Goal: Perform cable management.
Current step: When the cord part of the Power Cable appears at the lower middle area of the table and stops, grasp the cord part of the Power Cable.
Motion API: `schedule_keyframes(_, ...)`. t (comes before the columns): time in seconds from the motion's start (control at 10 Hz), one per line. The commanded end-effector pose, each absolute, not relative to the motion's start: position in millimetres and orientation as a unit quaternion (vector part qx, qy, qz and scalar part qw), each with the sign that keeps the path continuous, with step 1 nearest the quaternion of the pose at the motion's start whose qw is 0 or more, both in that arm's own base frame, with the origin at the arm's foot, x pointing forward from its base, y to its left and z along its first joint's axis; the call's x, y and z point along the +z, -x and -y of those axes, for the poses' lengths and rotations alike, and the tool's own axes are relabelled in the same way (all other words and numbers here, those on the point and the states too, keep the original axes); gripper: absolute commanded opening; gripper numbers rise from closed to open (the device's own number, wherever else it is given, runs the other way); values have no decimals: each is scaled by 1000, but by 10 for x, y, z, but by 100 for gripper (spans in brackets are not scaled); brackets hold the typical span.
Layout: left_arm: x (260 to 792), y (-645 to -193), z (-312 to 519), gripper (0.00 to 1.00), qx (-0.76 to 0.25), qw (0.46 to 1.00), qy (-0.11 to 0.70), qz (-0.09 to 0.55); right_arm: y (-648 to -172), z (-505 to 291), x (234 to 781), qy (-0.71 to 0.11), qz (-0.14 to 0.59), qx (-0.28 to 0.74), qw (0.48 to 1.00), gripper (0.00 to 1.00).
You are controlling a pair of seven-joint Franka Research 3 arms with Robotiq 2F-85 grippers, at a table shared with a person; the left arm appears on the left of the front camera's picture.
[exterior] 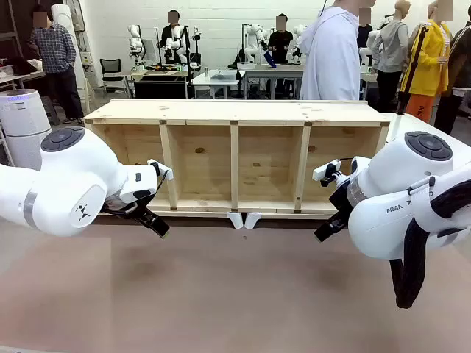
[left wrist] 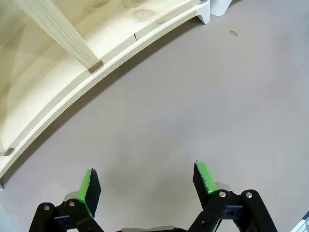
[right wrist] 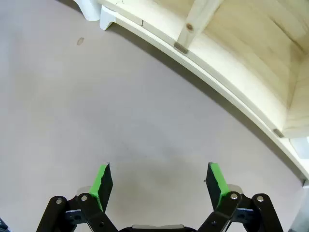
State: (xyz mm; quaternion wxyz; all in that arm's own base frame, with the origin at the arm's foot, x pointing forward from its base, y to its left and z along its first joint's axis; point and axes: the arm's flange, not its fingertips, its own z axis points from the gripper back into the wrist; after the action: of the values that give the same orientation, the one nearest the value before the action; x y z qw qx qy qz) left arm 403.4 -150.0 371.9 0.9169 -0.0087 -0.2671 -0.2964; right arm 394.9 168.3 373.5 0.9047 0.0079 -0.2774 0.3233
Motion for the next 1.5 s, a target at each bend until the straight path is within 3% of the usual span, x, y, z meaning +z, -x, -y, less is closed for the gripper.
schedule_keyframes(0.0, 3718, -4033, 1501, 100, -296, 917, 9, 267, -3949, -1683, 3735, -8, 277, 323, 905, 100)
schedule_keyframes(0.7, 3813, -3951, 1395, 100, -299, 916, 0, 268, -3885, -1552, 3795, -6, 290, 322, 901, 100)
schedule_keyframes(1.4, 4485, -2790, 687, 100, -256, 916, -50, 305, -2911, -731, 4800, 24, 378, 275, 884, 100)
